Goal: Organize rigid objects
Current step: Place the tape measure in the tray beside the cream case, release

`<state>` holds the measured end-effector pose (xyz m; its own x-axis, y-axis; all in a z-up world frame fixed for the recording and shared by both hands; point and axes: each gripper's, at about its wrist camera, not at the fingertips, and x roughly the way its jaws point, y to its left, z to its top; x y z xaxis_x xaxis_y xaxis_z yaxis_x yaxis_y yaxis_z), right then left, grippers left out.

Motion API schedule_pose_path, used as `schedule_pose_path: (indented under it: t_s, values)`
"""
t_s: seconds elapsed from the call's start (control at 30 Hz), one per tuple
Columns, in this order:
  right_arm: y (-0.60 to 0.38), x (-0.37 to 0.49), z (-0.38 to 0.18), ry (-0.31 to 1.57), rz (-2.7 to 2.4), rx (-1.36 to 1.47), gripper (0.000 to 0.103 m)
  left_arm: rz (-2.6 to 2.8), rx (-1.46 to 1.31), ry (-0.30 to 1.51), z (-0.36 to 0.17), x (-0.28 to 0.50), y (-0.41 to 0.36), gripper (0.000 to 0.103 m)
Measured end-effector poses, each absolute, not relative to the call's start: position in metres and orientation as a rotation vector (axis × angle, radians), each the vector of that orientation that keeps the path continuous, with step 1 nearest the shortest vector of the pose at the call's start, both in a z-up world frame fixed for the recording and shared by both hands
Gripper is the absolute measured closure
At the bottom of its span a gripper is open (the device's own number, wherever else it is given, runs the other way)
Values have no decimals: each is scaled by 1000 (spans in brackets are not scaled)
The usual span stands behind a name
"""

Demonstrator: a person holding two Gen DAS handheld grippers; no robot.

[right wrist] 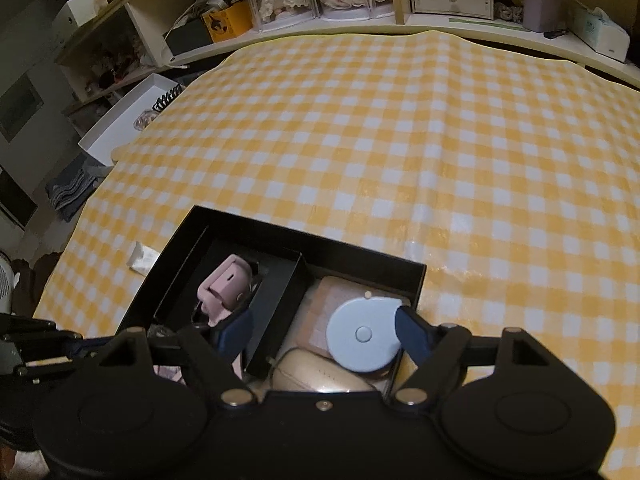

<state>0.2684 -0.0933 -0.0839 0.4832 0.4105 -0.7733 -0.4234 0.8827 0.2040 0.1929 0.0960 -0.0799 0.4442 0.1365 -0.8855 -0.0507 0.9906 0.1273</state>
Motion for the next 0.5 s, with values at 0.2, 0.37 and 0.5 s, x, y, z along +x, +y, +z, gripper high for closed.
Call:
schedule_pose_path:
  t_s: [0.2, 0.37, 0.5]
  values:
    - [-95, 263, -82, 959, 500, -27, 22, 116, 86, 1105, -80, 193, 96, 100]
    - [-99, 257, -77, 962, 492, -38, 20, 116, 87, 1106, -80, 193, 96, 100]
    - [-103, 249, -71, 957, 496, -39, 18, 116, 87, 1106, -80, 193, 96, 100]
